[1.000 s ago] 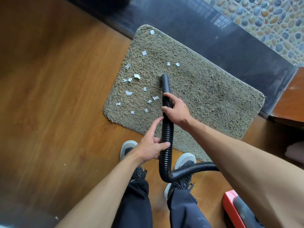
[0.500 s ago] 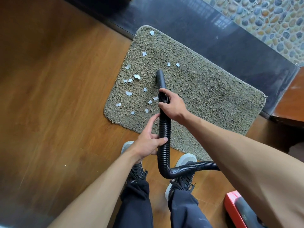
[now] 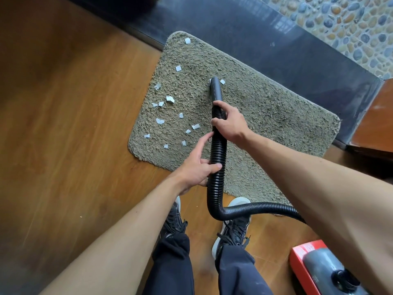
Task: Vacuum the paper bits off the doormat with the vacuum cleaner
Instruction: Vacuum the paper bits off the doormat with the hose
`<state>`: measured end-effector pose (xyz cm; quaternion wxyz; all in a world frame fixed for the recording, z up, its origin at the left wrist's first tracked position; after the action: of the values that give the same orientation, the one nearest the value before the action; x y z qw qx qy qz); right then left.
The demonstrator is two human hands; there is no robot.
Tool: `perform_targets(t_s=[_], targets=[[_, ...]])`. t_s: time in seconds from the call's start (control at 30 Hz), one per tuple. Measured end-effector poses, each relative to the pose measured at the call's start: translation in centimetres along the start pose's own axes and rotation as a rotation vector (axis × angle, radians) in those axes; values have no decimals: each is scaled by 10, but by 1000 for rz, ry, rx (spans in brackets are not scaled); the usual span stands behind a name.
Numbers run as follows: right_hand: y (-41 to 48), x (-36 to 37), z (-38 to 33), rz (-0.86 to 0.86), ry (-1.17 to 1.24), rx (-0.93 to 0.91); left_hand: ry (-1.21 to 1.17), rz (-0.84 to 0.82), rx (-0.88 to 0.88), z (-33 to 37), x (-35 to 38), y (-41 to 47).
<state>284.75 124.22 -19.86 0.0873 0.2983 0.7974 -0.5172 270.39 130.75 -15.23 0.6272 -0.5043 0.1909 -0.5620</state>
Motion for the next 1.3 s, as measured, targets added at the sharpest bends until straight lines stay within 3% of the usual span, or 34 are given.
perform_targets(t_s=[0.37,1.3], targets=[[-6,-17,23,39,79,71,59,-41,-21,6,22,5],[5,15,-16,-15,-122,-33,-65,23,5,-2,-14,-9]])
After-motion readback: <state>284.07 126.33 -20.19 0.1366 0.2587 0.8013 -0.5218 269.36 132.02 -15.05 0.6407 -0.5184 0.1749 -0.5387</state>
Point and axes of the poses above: each hand's wrist, its own y-axis towards the middle knuckle, its own x-axis out of the palm, z = x × y, the point moved 1 cm from there along y, towards the middle knuckle, and after that the axes turned 2 degrees about x, right-handed, at the moved point
